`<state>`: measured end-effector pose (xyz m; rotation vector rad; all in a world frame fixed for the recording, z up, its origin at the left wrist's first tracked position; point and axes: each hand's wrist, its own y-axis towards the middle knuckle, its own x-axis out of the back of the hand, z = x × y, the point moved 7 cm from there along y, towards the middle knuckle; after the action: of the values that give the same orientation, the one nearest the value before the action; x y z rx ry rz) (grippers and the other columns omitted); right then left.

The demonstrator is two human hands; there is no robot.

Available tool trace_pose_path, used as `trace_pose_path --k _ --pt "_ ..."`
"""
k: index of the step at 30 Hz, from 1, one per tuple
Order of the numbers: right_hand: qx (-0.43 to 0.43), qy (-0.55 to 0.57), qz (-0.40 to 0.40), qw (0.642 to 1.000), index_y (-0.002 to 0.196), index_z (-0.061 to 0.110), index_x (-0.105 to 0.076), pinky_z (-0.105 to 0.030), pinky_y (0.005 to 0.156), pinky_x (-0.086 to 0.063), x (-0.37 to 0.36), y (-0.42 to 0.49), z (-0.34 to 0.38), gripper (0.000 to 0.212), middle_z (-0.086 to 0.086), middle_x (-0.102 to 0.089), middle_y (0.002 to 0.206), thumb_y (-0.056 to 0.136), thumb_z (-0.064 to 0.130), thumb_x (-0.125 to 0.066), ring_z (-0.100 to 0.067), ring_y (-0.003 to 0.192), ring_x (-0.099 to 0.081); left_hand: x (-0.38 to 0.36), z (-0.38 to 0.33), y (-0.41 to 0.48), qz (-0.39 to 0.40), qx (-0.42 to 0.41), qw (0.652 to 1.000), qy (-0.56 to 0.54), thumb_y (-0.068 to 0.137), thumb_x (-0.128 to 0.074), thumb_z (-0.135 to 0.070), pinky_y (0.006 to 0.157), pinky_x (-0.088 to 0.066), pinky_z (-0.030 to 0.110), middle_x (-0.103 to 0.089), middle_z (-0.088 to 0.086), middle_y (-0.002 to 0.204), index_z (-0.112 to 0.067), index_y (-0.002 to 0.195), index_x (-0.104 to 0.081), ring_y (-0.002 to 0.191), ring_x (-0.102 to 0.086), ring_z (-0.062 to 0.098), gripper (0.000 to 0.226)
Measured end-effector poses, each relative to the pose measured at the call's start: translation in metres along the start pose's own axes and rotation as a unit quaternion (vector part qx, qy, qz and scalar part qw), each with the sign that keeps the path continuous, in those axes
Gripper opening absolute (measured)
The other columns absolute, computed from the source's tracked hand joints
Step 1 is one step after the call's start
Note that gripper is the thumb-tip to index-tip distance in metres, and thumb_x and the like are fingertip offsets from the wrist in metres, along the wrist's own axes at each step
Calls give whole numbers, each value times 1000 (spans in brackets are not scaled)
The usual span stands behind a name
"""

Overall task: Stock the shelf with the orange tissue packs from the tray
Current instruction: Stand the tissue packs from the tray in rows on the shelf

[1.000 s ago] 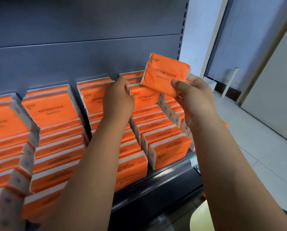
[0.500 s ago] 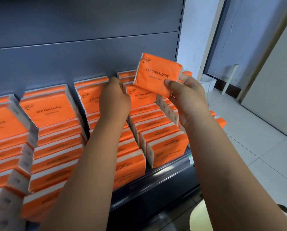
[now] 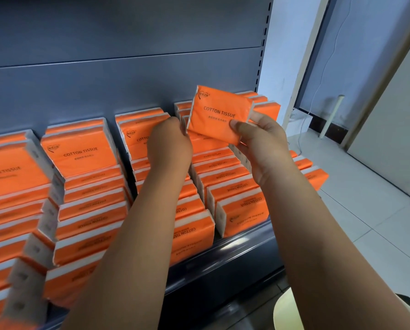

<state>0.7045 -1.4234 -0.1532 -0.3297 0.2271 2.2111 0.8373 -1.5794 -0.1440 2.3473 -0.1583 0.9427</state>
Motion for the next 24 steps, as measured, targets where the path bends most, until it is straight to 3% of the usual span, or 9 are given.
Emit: trace_pose_path --k 5,8,10,12,14,17,18,20,24 --pt "7 -13 9 1000 118 11 -69 -48 91 -60 -3 1 -3 30 -9 -78 104 89 6 -74 -28 97 -76 14 0 8 45 -2 999 -4 85 -61 -8 54 -33 25 -64 -2 83 -16 87 -71 79 -59 24 13" --pt "15 -18 22 999 121 8 -68 -47 93 -59 -13 2 -4 33 -12 -77 107 89 3 -73 -29 100 -75 39 8 2 55 25 996 -64 84 -63 -5 80 -51 30 -73 -1 102 -22 97 -74 97 -65 24 24" --pt "21 -28 26 999 125 7 -64 -47 94 -59 -24 -1 -6 39 -13 -77 109 87 2 -74 -29 100 -75 52 18 -7 63 51 991 -109 83 -61 -8 89 -56 38 -74 -2 99 -30 83 -69 97 -68 23 23" --pt "25 -37 34 998 124 6 -62 -49 94 -59 -37 -4 -9 43 -14 -77 107 84 4 -76 -31 98 -75 59 30 -18 80 84 978 -172 82 -61 -11 88 -59 44 -74 -6 88 -33 72 -65 90 -72 22 24" --pt "30 -45 46 997 119 6 -60 -41 85 -61 -50 -7 -12 38 -10 -77 98 84 3 -77 -26 90 -76 63 44 -28 85 124 961 -230 83 -62 -11 86 -60 47 -74 -8 83 -34 73 -67 86 -74 21 25" --pt "49 -86 61 993 113 12 -60 -29 73 -58 -67 -14 -14 33 -3 -76 88 86 4 -77 -16 78 -75 77 61 -36 57 145 956 -248 85 -60 -8 79 -58 35 -71 -10 77 -28 80 -72 77 -70 15 23" --pt "58 -103 65 991 114 12 -60 -29 74 -59 -72 -18 -14 33 -5 -76 91 86 6 -77 -16 79 -75 84 63 -37 43 137 961 -238 85 -59 -8 73 -53 30 -68 -10 72 -23 80 -73 71 -64 12 21" --pt "78 -139 73 985 114 13 -61 -30 77 -60 -83 -22 -15 31 -3 -77 92 86 8 -76 -15 81 -75 95 66 -38 21 127 967 -220 83 -58 -11 68 -48 34 -65 2 68 -15 79 -73 65 -57 16 16" --pt "190 -277 72 939 108 34 -68 -44 85 -57 -106 -31 -9 32 9 -72 98 78 21 -64 -19 95 -69 105 72 -41 3 148 959 -241 86 -59 -14 74 -57 42 -70 1 75 -32 83 -62 78 -71 27 19"
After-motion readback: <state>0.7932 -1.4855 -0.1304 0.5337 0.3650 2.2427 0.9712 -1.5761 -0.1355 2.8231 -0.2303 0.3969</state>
